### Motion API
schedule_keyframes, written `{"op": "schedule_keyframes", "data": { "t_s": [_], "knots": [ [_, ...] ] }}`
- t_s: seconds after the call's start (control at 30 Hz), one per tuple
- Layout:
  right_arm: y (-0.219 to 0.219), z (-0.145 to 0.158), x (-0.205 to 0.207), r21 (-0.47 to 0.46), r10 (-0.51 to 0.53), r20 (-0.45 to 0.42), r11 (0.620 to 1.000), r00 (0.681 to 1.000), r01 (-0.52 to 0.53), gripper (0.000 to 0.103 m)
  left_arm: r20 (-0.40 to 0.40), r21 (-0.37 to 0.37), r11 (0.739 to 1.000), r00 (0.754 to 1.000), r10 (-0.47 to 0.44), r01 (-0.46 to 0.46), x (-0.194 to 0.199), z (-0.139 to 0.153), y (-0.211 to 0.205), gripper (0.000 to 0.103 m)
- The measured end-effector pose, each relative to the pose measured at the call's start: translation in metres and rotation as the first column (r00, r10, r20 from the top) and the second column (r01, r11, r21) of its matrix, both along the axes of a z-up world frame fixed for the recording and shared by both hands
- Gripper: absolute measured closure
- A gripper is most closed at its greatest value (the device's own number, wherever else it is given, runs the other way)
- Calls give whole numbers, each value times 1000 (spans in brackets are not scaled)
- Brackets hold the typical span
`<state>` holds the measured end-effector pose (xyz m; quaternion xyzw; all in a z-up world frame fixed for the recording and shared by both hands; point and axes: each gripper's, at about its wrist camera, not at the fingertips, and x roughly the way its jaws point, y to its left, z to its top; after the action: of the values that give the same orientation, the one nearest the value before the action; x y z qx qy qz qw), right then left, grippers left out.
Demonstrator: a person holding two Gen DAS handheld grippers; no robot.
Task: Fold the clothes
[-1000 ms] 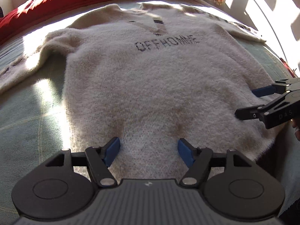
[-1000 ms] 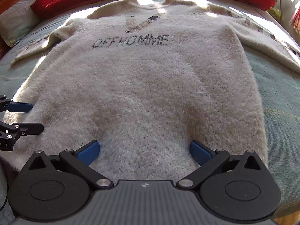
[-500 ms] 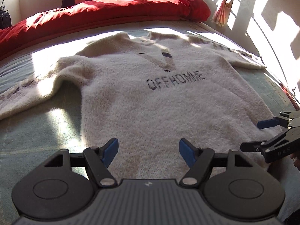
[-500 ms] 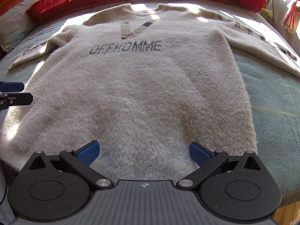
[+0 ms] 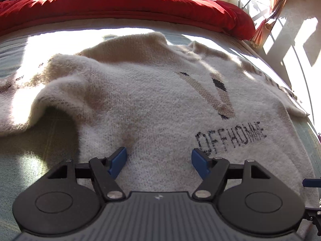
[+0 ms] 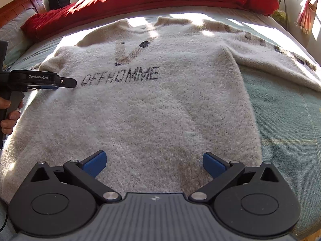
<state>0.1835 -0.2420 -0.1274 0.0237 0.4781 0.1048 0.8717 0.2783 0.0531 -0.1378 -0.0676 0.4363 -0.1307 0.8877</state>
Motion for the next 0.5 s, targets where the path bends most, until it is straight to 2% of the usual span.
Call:
{"op": "schedule_keyframes", "data": {
  "t_s": [0.23,0.3,0.4,0.5],
  "knots": [
    [5,-10,5,-21,9,13,1000,1000,-9,0,-16,-70,995,997,73,-74,-21,4,22,30],
    [4,-11,5,-16,11,17,1000,1000,-11,0,-31,-123,984,992,124,-127,-18,10,33,31],
    [3,-11,4,-15,14,22,1000,1000,-13,0,-32,-214,951,975,221,-223,-15,22,59,31],
    [5,-11,5,-23,13,19,1000,1000,-12,0,-41,-286,896,938,344,-341,-13,29,96,32]
  ]
}}
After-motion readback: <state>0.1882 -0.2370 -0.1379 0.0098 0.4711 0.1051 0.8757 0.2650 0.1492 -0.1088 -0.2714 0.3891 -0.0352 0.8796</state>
